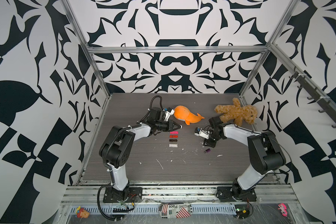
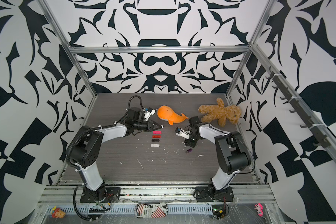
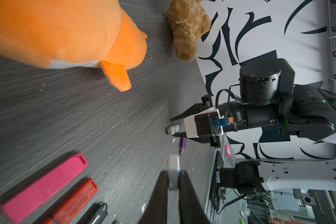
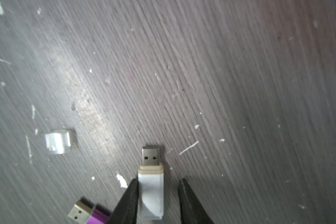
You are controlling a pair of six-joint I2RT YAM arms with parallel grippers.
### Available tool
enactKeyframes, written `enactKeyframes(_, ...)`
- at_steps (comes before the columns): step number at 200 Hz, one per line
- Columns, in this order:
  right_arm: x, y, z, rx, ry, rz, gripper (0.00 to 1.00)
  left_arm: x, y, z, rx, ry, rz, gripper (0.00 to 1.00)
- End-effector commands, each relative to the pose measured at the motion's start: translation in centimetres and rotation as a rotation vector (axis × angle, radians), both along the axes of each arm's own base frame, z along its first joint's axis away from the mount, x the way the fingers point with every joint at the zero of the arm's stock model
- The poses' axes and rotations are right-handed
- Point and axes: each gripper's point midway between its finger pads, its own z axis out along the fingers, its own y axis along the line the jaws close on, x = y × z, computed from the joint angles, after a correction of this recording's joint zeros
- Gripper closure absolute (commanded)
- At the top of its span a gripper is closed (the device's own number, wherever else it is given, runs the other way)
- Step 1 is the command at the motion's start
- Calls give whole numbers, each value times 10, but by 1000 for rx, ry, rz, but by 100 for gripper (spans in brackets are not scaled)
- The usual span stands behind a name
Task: Close the usb drive cover
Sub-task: Pick up the USB drive from the center of the board, then close the cover of the USB drive.
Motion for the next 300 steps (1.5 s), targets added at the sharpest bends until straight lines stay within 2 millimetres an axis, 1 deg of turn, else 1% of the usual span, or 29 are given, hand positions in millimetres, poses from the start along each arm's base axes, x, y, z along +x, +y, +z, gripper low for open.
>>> enactKeyframes(1,0,-4,0,-21,21,-4,67,6,-2,3,2,-18,1,86)
enactKeyframes(23,-2,-6,-3,-33,42,4,72,6,-1,4,4,-20,0,86)
enactKeyframes(57,-4,-3,1,-20,37,25,78,6,-1,5,7,-23,-1,86)
enactKeyframes(84,1,1,13,9,-23,23,82,4,-1,6,3,-23,-7,86)
enactKeyframes(103,7,6,29,54,-86,13,84,3,-2,8,-6,-19,-14,86)
enactKeyframes(132,16,27,59,171,-202,12,86,3,-4,12,-30,-5,-16,86)
enactKeyframes(151,20,45,74,215,-281,41,86,3,-5,15,-46,3,-12,86)
enactKeyframes(182,25,78,87,224,-379,102,86,6,-6,16,-52,26,3,86)
enactKeyframes(196,30,89,91,216,-425,112,86,5,-6,15,-50,37,6,86)
enactKeyframes(227,31,116,98,253,-472,159,86,3,-5,16,-55,44,15,86)
enactKeyframes(243,34,124,102,280,-479,150,86,2,-4,16,-54,46,16,86)
enactKeyframes(259,40,127,107,305,-498,121,87,1,-3,14,-50,48,21,86)
enactKeyframes(278,42,129,111,321,-509,104,87,0,-2,13,-44,45,27,86)
enactKeyframes(300,44,128,112,316,-513,91,87,2,-2,14,-44,42,34,86)
